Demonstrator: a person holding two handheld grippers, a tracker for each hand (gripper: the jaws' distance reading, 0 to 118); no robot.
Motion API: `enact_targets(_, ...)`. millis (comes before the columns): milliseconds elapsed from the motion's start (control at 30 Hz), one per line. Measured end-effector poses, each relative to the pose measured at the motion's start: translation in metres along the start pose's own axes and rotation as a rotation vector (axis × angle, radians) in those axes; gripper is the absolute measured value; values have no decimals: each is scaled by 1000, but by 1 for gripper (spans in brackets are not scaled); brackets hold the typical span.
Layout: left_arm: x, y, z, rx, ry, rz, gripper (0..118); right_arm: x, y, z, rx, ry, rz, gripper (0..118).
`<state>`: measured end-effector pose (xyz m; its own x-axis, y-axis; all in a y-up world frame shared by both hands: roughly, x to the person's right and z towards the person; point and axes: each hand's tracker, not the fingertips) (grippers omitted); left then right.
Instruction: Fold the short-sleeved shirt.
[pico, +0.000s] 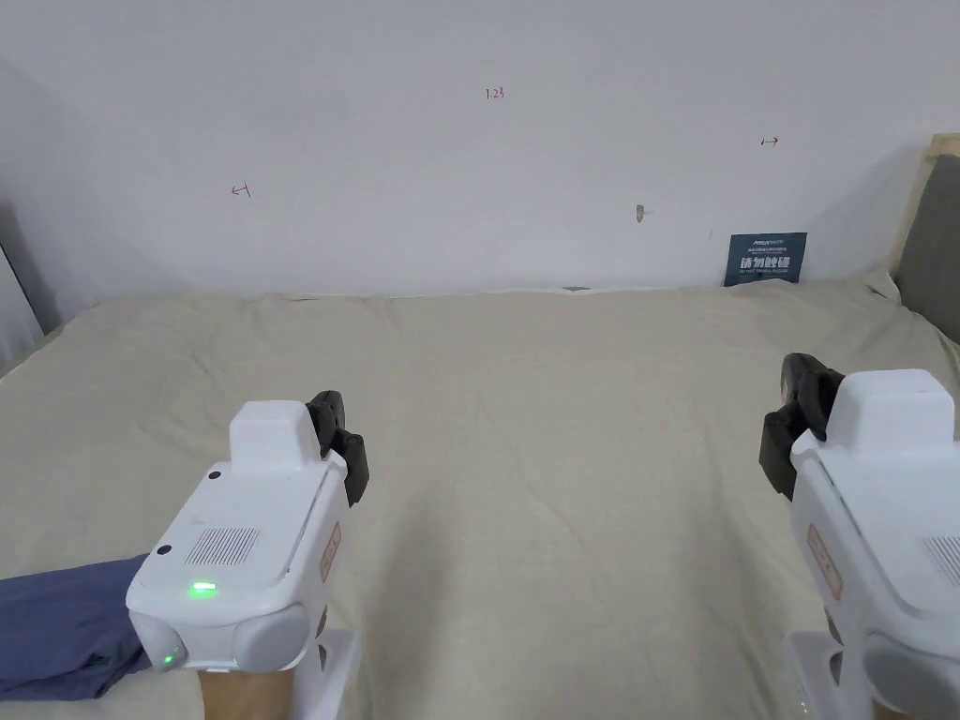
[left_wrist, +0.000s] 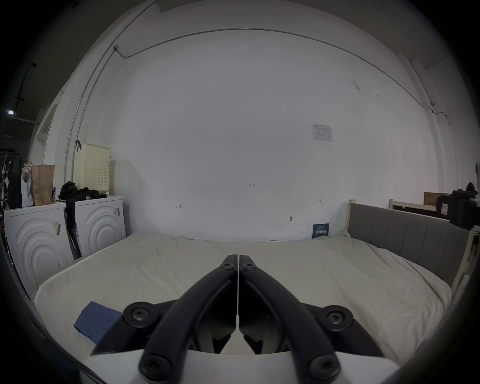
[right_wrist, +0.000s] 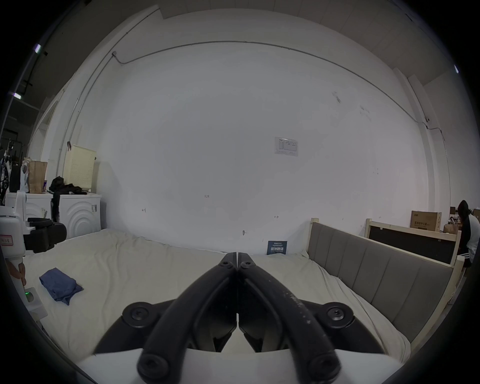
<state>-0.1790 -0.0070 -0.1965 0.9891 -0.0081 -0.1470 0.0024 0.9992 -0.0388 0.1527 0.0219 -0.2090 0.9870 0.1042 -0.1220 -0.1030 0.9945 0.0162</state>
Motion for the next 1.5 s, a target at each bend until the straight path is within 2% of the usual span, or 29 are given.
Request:
enact_targets(133, 0, 2, 1, 3, -1, 1, 0, 1, -2, -2, -2, 1, -4, 4)
enact_targets(200, -1, 2, 0, 4, -3, 4, 6, 1, -2, -2, -6, 4, -7, 19)
enact_targets(233, -1, 2, 0, 6, -2, 7, 15, 0, -1, -2, -11, 9, -9, 24)
enact_targets(300, -3, 4, 0, 4, -13, 21, 57, -1, -1, -2, -14, 15, -12, 49)
enact_targets(333, -3, 5, 0, 2, -11, 26, 78, -1, -1, -2, -15, 7, -8, 68)
enact_targets(367, -3, 5, -1, 1, -13, 25, 104, -3, -1, -3, -19, 5, -4, 91)
enact_targets(400, -3, 5, -2, 2, -14, 23, 117, -3, 0, -3, -24, 7, -4, 108)
enact_targets(433, -3, 5, -2, 5, -9, 20, 118, -3, -1, -4, -27, 7, -5, 118)
enact_targets(600, -1, 4, 0, 24, -2, -11, 118, -8, -2, -3, -17, -27, -10, 118)
enact_targets(767, -1, 3, 1, 34, -1, -3, 118, -2, -7, -7, -25, -18, -32, 118)
enact_targets(1500, -3, 4, 1, 49, 10, 5, 118, -2, -4, -6, -18, -1, -19, 118)
